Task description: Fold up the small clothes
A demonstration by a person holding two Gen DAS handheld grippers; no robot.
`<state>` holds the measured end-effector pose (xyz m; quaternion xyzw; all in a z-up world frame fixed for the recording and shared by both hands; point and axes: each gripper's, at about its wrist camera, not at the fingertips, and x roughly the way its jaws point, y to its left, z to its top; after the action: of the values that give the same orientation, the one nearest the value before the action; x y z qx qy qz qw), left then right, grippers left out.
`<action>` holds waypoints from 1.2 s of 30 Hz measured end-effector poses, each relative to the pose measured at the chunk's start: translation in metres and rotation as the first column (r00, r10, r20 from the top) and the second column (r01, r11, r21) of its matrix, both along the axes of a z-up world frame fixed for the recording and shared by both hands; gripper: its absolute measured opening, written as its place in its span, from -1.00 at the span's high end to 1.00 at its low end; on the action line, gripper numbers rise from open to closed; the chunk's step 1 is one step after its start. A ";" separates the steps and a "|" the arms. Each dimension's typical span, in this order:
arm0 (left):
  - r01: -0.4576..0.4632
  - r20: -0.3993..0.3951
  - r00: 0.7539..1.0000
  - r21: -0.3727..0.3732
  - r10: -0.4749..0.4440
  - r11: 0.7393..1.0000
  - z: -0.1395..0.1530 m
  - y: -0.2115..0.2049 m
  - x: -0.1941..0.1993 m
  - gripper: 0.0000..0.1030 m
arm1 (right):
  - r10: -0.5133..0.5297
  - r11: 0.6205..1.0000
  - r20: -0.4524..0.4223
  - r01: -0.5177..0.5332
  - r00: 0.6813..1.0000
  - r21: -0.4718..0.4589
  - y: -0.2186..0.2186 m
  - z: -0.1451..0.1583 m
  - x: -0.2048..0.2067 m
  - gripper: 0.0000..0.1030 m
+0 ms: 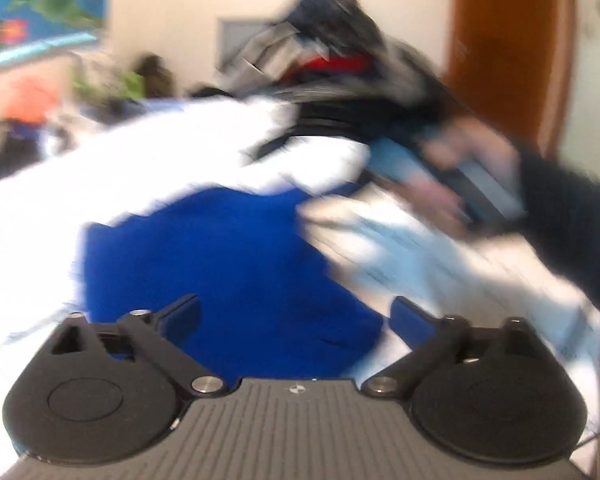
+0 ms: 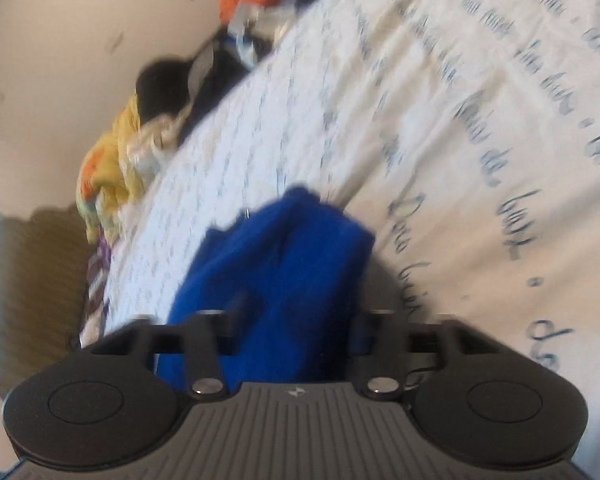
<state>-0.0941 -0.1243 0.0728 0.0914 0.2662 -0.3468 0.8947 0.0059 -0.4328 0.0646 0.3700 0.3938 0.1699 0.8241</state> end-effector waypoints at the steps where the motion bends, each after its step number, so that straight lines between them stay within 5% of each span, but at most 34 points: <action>1: -0.043 -0.013 0.999 -0.007 0.043 0.999 0.003 0.010 0.014 -0.94 | -0.021 1.000 0.033 0.021 0.999 0.011 -0.006 0.002 -0.004 -1.00; 5: -0.276 -0.181 0.949 -0.077 0.259 0.958 -0.003 0.046 0.095 -0.75 | 0.016 1.000 -0.058 -0.015 0.998 0.016 0.000 -0.012 0.013 -1.00; 8: -0.403 -0.403 0.857 -0.134 0.322 0.905 -0.021 0.066 0.159 -0.65 | 0.046 0.999 -0.061 -0.046 0.997 0.001 0.024 -0.022 0.026 -0.99; 10: -0.414 -0.500 0.814 -0.143 0.296 0.899 -0.034 0.067 0.186 -0.28 | 0.062 0.998 -0.039 -0.063 0.997 -0.030 0.041 -0.021 0.032 -0.92; 11: -0.410 -0.483 0.826 -0.158 0.292 0.898 -0.034 0.067 0.194 -0.02 | 0.069 0.995 -0.019 -0.070 0.997 -0.066 0.049 -0.021 0.033 -0.68; 12: -0.396 -0.493 0.823 -0.142 0.282 0.907 -0.034 0.064 0.198 0.45 | 0.081 0.989 -0.018 -0.083 0.997 -0.123 0.059 -0.020 0.036 0.09; 13: -0.398 -0.490 0.822 -0.133 0.289 0.908 -0.031 0.066 0.201 0.47 | 0.082 0.980 -0.034 -0.086 0.996 -0.181 0.068 -0.020 0.039 0.35; 15: -0.402 -0.431 0.847 -0.137 0.310 0.906 -0.025 0.076 0.190 0.52 | 0.089 0.976 -0.029 -0.093 0.996 -0.199 0.075 -0.016 0.039 0.57; 19: -0.367 -0.347 0.892 -0.185 0.289 0.912 0.011 0.107 0.165 0.54 | 0.129 0.987 0.039 -0.125 0.991 -0.101 0.091 0.012 0.028 0.58; 23: -0.413 -0.256 0.889 -0.090 0.380 0.906 0.034 0.129 0.191 0.48 | 0.187 0.982 0.098 -0.184 0.977 -0.045 0.129 0.035 0.048 0.54; 25: -0.447 -0.239 0.871 -0.022 0.429 0.895 0.030 0.136 0.203 0.34 | 0.175 0.984 0.045 -0.172 0.984 -0.052 0.143 0.027 0.073 0.17; 26: -0.461 -0.258 0.858 -0.005 0.444 0.888 0.029 0.143 0.203 0.29 | 0.152 0.984 -0.025 -0.154 0.988 -0.093 0.148 0.023 0.081 -0.38; 27: -0.458 -0.280 0.857 -0.026 0.433 0.889 0.029 0.152 0.194 0.10 | 0.121 0.984 -0.082 -0.130 0.989 -0.125 0.150 0.021 0.083 -0.55; 30: -0.426 -0.303 0.875 -0.117 0.377 0.897 0.023 0.180 0.143 -0.80 | 0.195 0.977 -0.040 -0.197 0.980 -0.076 0.142 0.024 0.054 -0.51; 32: -0.410 -0.365 0.865 -0.117 0.345 0.904 0.004 0.184 0.112 -0.67 | 0.193 0.980 -0.030 -0.194 0.981 -0.049 0.132 0.022 0.021 -0.52; 34: -0.402 -0.447 0.835 -0.101 0.319 0.910 -0.015 0.184 0.093 -0.16 | 0.196 0.980 -0.065 -0.198 0.978 -0.034 0.126 0.013 -0.005 -0.53; 36: -0.402 -0.485 0.814 -0.075 0.319 0.913 -0.033 0.177 0.083 0.07 | 0.206 0.975 -0.103 -0.213 0.973 -0.058 0.131 0.002 -0.024 -0.53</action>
<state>-0.0114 0.0524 0.0397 -0.1244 0.4528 -0.2038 0.8591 -0.0181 -0.3015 0.0664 0.3056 0.4756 0.2241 0.7938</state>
